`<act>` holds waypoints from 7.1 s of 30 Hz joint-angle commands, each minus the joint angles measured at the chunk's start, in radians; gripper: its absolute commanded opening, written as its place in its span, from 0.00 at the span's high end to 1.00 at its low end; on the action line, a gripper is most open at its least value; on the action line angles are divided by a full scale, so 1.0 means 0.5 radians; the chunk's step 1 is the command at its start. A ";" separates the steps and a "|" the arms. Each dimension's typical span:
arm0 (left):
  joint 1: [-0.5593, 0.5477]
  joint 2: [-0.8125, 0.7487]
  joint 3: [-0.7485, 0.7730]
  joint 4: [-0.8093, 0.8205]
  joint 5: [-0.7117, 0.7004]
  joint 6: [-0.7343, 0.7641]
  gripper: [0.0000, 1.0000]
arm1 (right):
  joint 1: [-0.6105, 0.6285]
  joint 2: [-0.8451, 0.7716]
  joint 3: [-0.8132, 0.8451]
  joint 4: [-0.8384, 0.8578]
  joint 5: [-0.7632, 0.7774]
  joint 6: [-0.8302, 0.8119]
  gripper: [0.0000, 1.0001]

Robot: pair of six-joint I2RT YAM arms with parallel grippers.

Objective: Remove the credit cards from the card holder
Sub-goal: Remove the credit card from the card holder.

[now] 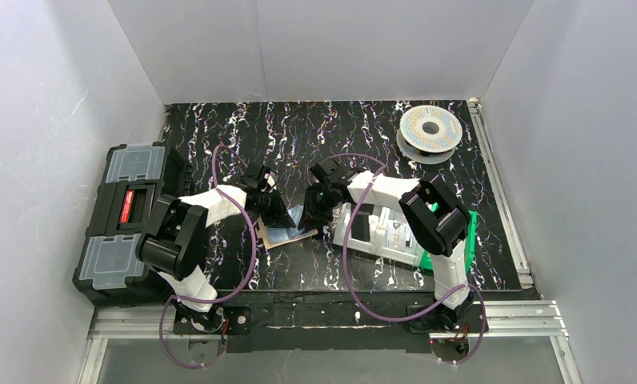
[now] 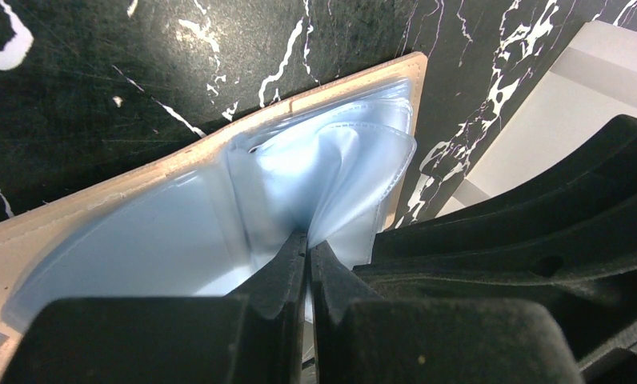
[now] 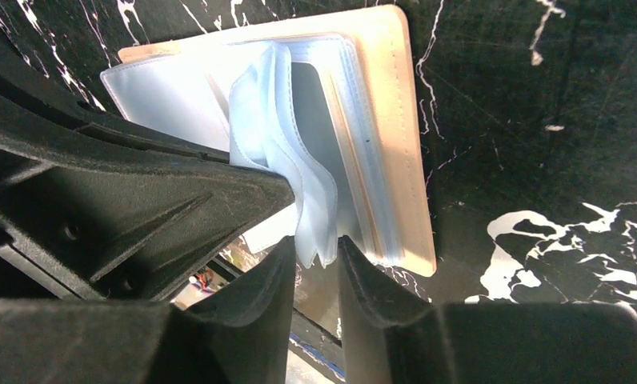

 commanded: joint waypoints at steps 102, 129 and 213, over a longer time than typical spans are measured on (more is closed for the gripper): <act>0.172 0.085 0.264 -0.549 -0.169 0.194 0.73 | 0.065 0.151 0.408 -0.295 0.251 -0.255 0.73; 0.134 -0.366 -0.289 -0.164 -0.026 -0.167 0.82 | 0.087 0.137 0.441 -0.517 0.581 -0.411 0.75; 0.260 -0.451 -0.708 0.412 0.128 -0.343 0.90 | 0.206 0.413 0.557 -0.599 0.432 -0.407 0.78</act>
